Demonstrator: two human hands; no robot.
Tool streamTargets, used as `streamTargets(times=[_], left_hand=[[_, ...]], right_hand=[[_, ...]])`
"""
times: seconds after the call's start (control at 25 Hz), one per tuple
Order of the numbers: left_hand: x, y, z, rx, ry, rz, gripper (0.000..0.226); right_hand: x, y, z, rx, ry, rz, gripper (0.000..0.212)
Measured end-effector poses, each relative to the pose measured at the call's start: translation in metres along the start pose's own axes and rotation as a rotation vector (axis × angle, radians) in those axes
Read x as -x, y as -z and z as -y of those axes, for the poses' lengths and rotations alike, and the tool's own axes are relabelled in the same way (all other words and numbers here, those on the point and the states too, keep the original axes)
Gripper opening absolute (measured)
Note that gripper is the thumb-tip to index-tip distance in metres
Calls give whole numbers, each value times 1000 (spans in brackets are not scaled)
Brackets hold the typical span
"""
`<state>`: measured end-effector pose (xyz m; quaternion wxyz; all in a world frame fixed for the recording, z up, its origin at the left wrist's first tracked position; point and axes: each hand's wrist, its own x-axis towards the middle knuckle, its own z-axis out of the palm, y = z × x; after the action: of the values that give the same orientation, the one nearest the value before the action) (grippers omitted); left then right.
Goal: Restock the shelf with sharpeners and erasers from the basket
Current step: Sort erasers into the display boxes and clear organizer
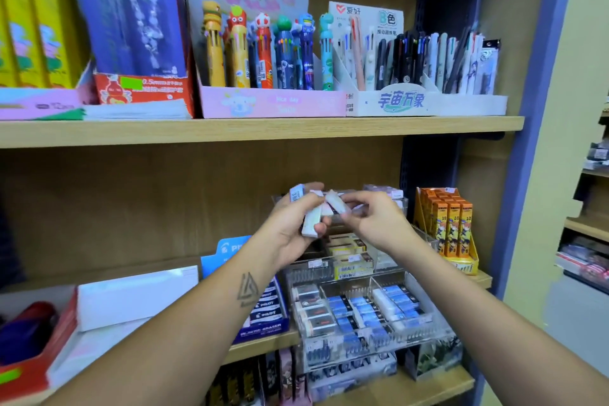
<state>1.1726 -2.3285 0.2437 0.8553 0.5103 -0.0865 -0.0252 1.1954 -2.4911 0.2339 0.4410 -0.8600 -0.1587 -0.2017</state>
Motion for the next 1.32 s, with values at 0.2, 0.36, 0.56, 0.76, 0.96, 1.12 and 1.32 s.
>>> streamTargets(times=[0.2,0.36,0.56,0.76,0.96,1.12,1.32], left_hand=[[66,61,-33,198,108,-9,44],[118,116,-53,134,17,-175,39],[152,176,-64,127,-33,-449,37],[166,203,-59,22,-55,-490,37],[174,211,-85,137,-149,-494,34],[182,217,-82,118,-111,-416,46],[180,220,-69,53,-75,-407,48]], right_hand=[[18,-36,54,35,56,103,21],[37,-90,89,212,162,232,21],[61,-150,120,312,278,377,18],[69,-202,127,472,279,498,16],[73,-223,135,438,265,481,16],[70,-208,141,481,226,545,13],[73,-190,141,529,189,647,15]])
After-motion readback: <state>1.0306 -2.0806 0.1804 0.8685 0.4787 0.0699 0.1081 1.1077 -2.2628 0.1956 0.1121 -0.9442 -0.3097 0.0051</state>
